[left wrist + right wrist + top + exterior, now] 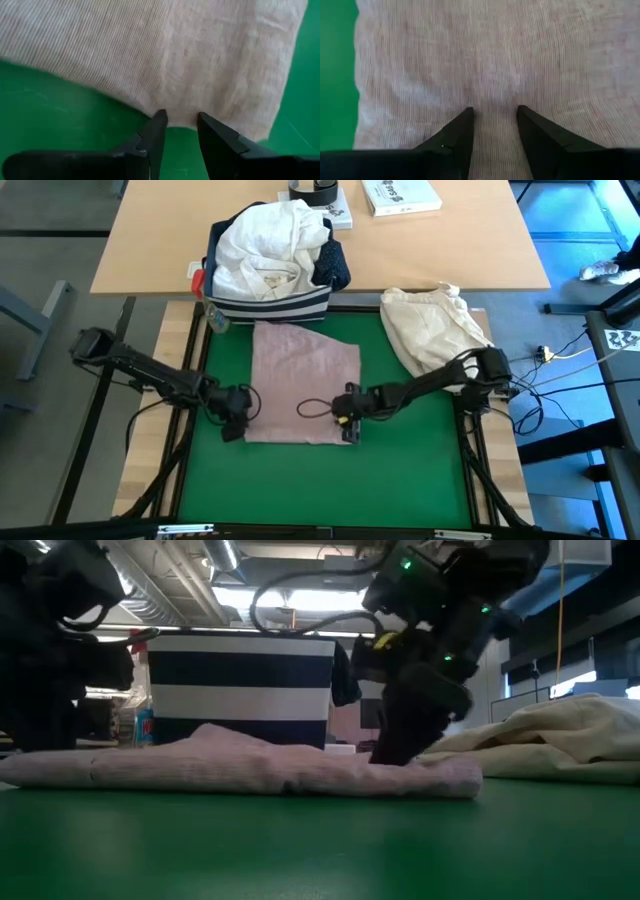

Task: Fold laundry
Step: Fold the red polo

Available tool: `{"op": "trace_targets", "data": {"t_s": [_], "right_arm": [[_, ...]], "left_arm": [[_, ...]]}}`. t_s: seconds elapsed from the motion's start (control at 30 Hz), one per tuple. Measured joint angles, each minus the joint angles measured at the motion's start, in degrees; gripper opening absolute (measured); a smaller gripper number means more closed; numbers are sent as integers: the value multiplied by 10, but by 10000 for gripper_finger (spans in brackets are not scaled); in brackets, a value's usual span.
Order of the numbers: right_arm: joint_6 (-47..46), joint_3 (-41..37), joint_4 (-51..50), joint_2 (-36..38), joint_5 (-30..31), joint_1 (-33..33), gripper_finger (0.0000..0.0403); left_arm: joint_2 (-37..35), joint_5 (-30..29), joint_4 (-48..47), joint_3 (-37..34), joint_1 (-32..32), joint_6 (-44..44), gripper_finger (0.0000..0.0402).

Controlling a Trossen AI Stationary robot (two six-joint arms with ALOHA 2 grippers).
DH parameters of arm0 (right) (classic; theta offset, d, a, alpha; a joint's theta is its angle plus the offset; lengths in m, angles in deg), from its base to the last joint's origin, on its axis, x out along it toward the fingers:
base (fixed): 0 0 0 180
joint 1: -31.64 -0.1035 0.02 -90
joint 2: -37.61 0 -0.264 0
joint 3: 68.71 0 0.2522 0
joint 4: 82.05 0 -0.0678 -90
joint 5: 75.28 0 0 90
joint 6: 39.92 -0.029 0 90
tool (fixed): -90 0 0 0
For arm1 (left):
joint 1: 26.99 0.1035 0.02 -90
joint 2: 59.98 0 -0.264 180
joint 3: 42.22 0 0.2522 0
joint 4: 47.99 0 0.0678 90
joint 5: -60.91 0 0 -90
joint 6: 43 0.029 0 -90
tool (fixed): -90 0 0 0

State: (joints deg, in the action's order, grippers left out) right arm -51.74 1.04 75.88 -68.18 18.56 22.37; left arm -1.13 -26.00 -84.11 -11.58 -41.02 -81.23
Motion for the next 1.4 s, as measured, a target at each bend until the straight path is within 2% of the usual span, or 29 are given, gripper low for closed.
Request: {"op": "trace_targets", "data": {"t_s": [0.17, 0.3, 0.43, 0.6, 0.73, 0.97, 1.13, 1.4], "right_arm": [[-5, 16, -24, 16, 34, -18, 156], [-41, 54, -26, 48, -1, -27, 156], [-62, 75, -21, 59, -20, -49, 156], [-71, 82, -12, 57, -12, -76, 156], [-103, 80, -30, 48, 3, -81, 171], [-80, 81, -53, 28, 12, -80, 236], [-78, 81, -90, 11, 0, -80, 264], [-76, 81, -143, 7, -13, -84, 269]], "left_arm": [[-7, 11, -2, 21, -4, -23, 111], [-13, 27, 11, 87, -16, -18, 111], [-11, 31, 41, 139, -42, 21, 111], [-6, 15, 77, 147, -58, 100, 119], [29, -3, 74, 135, -58, 152, 149], [132, -16, 79, 134, -68, 177, 205], [195, -19, 81, 135, -86, 174, 213], [231, -60, 88, 137, -105, 174, 208]]}}
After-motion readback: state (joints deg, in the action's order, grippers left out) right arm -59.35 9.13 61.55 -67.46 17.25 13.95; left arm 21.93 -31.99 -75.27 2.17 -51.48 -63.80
